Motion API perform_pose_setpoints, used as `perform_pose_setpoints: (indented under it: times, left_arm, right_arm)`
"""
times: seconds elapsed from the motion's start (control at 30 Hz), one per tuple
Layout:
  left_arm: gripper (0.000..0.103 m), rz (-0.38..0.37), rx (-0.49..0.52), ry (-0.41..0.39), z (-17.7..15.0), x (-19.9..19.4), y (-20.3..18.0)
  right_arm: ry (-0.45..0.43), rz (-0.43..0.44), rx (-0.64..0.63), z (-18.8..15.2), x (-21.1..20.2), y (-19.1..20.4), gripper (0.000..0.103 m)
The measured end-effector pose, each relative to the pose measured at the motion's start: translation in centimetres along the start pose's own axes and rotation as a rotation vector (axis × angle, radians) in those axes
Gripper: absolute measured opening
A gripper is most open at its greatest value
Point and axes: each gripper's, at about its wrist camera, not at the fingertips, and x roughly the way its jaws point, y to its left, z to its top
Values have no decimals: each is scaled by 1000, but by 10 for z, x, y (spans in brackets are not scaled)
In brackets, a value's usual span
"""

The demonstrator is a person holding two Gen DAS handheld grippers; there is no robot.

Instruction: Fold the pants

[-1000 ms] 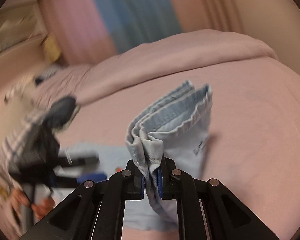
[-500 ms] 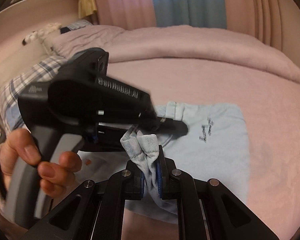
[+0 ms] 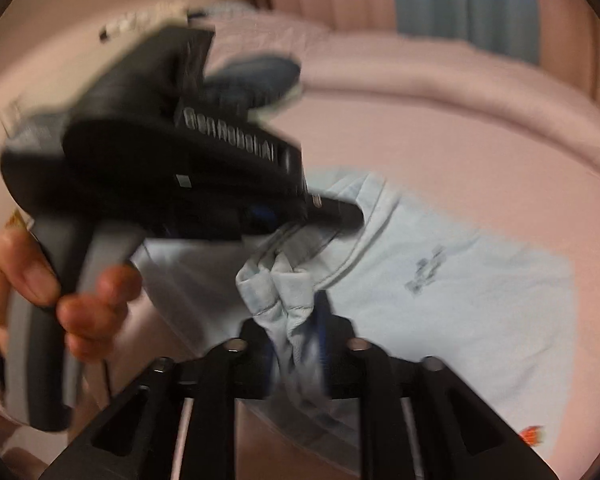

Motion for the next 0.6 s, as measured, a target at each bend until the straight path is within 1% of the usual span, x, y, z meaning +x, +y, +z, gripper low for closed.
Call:
perform_pose_setpoints:
  times: [0.03,0.07,0.1,0.17,0.2,0.27,0.3,0.33,0.4,0.43,0.47,0.5,0.57,0.6]
  left_arm:
    - [20,33,0,-8,1,-2,3]
    - [36,75,-2,-21,1,-4,6]
    - [41,96,-3,-40,1,-10,8]
    - [43,88,12,-78,1,-27,9]
    - [43,101,37,-91,0,-33,5]
    - [43,86,81,-103,-2,-42,-3]
    - [43,53,104,-97,-6,-45,-12]
    - [43,20,123,-90,-9,-45,-21]
    - [42,-42,161,-58,-17,-36,-45]
    - [41,-66,177,-42,-22,-33,-50]
    - [41,-95,206,-13,-30,-25,-60]
    - [41,-105,229,6,-38,-14,-68]
    - [41,-69,287,50,-52,9,-77]
    - [40,-35,297,76,-59,22,-75]
  right_arm:
    - [22,22,13,-2,4,-2,49]
    - [36,37,26,-3,4,-5,56]
    - [31,53,34,-4,-2,-7,56]
    - [19,106,48,-3,-22,-17,56]
    - [-2,133,62,-4,-35,-25,56]
    - [-51,142,99,-4,-61,-43,57]
    - [-73,109,129,-3,-74,-59,57]
    - [-81,67,144,-2,-79,-65,57]
    - [-74,-71,155,-2,-86,-85,56]
    - [-63,-141,160,-4,-88,-96,56]
    - [-51,-174,168,-6,-89,-104,53]
    - [-42,-182,172,-9,-88,-109,45]
    - [-1,-226,172,-17,-79,-116,42]
    - [40,-258,170,-23,-70,-119,42]
